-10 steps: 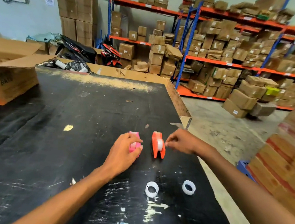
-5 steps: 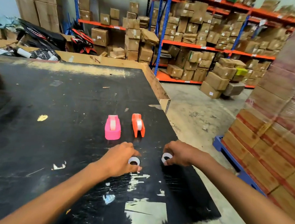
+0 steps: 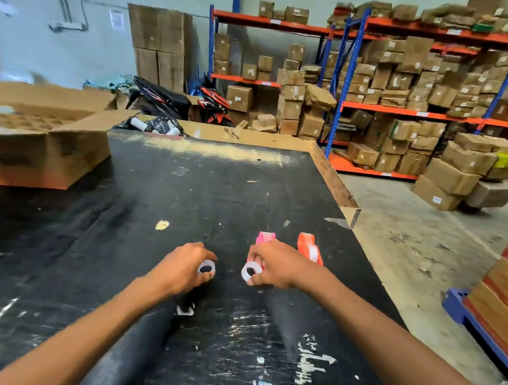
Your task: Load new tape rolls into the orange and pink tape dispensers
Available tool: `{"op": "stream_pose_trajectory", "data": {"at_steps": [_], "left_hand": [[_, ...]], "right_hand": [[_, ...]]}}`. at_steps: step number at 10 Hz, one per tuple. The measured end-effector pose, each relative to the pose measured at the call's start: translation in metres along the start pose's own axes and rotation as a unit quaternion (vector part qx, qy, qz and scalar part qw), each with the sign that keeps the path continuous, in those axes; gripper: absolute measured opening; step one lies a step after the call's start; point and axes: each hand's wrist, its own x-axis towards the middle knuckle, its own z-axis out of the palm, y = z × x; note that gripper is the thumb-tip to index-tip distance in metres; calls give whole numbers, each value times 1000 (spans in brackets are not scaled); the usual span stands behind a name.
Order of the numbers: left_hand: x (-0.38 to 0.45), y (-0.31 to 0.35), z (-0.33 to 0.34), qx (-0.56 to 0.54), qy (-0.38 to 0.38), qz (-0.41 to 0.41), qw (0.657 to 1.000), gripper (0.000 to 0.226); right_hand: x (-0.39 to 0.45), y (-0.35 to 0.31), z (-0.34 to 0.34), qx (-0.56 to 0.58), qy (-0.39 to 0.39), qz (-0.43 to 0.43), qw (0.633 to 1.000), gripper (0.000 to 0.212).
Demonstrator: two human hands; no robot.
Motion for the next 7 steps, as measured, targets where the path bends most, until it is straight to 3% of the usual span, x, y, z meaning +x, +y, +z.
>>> {"op": "stream_pose_trajectory", "data": {"at_steps": [1,2,4,5,7], "left_hand": [[10,-17,-8,9,5,-15,1000,29],[20,-18,-11,5,-10,-17,1000,34],[39,-13,-7,33,-47,10,998,18],[44,-14,-5,43,-63,12,997,23],[45,-15,-6,54,-71,8,996,56]], "right_hand": [[30,-14,0,-58,26,-32,997,34],[57,-15,3,-126,9,-27,992,37],[85,-9,15,-154,-55,14,986,41],[89,-6,20,-155,-51,4,987,46],[79,-14,12,-146,-49,-5,988,61]]}}
